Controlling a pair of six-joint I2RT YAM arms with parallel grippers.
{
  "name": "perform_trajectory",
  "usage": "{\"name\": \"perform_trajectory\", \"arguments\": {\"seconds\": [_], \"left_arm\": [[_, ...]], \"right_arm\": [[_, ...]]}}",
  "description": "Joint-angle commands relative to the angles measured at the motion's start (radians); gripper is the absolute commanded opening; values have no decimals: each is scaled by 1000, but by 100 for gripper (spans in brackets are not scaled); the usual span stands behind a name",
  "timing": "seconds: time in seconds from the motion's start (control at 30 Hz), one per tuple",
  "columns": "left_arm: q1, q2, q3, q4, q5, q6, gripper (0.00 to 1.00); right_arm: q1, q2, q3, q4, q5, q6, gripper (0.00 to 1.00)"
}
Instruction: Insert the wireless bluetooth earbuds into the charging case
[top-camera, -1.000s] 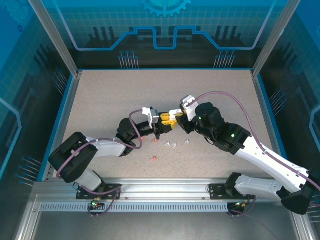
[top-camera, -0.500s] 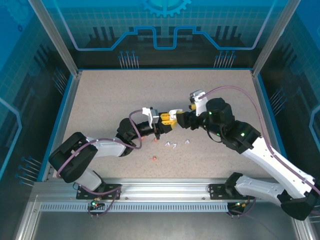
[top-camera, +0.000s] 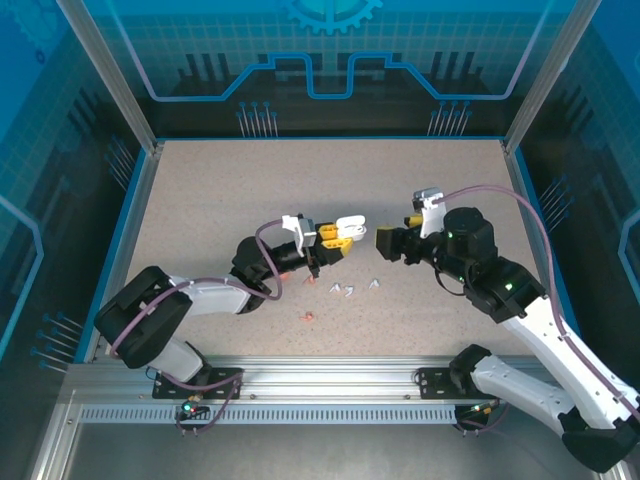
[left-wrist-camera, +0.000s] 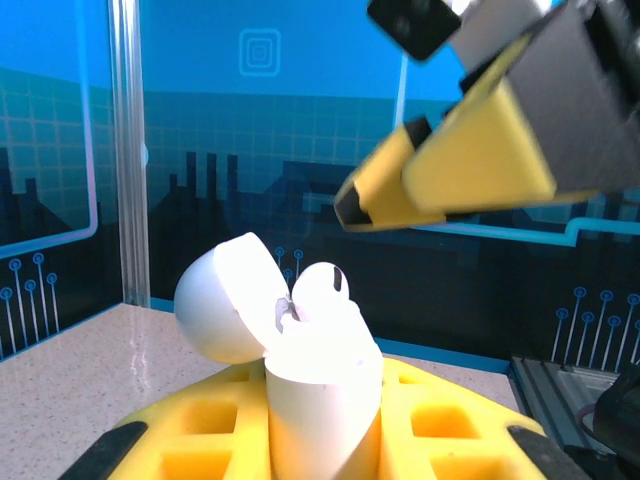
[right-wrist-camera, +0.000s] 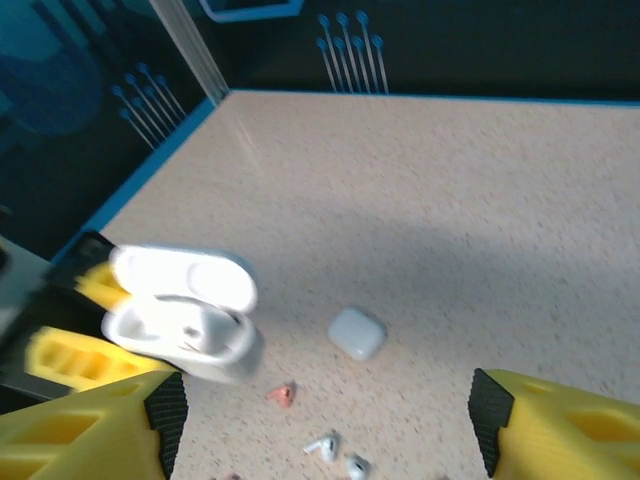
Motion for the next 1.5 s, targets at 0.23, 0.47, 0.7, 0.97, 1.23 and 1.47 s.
{"name": "perform_trajectory", "arguments": {"seconds": [0.23,0.47,0.7,0.97,1.23,1.47], "left_arm": [[0,-77,-53,40,-89,44,0],[17,-98,-67,40,-101,27,0],[32,-94,-81,40,-115,16,0],[51,-119,-100,40,-135,3,0],[56,-128,-106,40,-132,-9,0],[57,-125,-107,40,-131,-8,0]], "right_arm": [[-167,6,-129,-163,0,125,79],[-172,153,-214,-152,-45,206,75],[-122,306,-246,-63,-70,264,72],[-24,484,-170,-52,13,280,74],[33,664,-104,-53,80,276,70],[36,748,-51,-48,57,294,67]]}}
